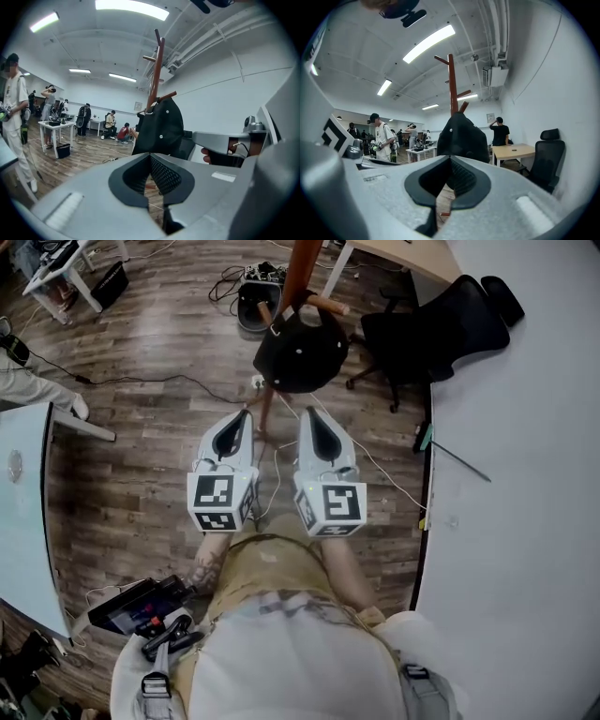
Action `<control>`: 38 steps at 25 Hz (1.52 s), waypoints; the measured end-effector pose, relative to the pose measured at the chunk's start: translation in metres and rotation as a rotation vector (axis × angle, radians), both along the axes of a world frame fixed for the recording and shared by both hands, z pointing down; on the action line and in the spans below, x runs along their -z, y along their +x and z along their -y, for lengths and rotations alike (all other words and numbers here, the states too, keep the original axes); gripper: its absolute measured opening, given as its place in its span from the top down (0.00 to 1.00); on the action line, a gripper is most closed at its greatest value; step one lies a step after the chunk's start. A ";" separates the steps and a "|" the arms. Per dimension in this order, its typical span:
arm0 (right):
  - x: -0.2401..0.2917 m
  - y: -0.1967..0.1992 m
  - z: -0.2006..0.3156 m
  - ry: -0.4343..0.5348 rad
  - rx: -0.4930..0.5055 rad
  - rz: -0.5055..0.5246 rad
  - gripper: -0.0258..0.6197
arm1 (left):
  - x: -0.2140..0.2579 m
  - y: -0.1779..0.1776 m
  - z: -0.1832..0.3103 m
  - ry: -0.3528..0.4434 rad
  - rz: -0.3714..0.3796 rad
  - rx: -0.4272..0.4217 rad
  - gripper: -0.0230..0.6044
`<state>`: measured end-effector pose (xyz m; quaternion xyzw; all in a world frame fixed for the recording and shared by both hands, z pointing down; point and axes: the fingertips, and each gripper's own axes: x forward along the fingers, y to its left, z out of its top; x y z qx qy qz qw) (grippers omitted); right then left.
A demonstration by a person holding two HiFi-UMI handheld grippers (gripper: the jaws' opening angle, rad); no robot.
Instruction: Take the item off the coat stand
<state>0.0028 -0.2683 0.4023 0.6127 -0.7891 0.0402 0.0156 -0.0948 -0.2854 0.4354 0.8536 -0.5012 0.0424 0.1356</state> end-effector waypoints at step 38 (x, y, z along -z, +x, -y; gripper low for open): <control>0.010 0.019 0.069 -0.057 0.151 -0.061 0.83 | 0.052 0.004 0.062 0.130 0.007 0.151 0.96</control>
